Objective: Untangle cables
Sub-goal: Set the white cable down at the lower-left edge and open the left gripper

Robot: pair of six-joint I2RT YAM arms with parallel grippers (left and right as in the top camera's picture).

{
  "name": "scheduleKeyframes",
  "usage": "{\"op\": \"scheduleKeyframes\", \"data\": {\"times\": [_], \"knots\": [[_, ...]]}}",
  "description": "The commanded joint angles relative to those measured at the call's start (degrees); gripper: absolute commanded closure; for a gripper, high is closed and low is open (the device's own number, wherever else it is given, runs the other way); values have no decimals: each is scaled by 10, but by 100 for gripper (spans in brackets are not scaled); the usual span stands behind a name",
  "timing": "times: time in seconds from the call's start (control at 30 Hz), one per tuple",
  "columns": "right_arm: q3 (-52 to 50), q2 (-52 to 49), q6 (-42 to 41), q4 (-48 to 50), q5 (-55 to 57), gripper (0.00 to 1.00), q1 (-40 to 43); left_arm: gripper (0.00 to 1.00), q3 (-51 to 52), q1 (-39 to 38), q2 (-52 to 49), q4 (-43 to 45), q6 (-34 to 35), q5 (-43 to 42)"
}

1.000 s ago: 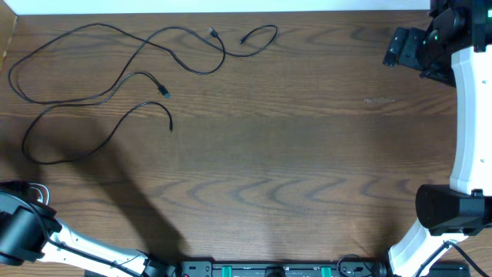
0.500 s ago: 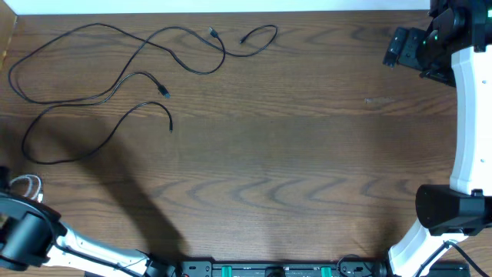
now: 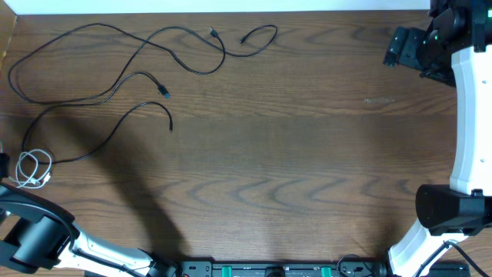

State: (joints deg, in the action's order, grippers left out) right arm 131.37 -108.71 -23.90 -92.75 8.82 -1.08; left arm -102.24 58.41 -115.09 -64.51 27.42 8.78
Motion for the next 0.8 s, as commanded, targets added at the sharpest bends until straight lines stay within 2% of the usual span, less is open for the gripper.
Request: {"op": "scheduleKeyframes", "data": {"times": [0.0,0.17,0.3,0.5,0.57,0.7,0.77], "knots": [[-2,-2,-7,0,5,1,-1,13,-3,6,1,-12,30,65],[-2,-2,-7,0,5,1,-1,13,-3,17,1,-18,43,99],[-2,-2,-7,0,5,1,-1,13,-3,27,1,-15,61,96],[-2,-2,-7,0,5,1,-1,12,-2,28,1,4,31,27],[-2,-2,-7,0,5,1,-1,3,-2,28,1,3,28,31],[-2,-2,-7,0,5,1,-1,2,-2,28,1,3,43,44],[-2,-2,-7,0,5,1,-1,2,-2,28,1,7,43,11]]}}
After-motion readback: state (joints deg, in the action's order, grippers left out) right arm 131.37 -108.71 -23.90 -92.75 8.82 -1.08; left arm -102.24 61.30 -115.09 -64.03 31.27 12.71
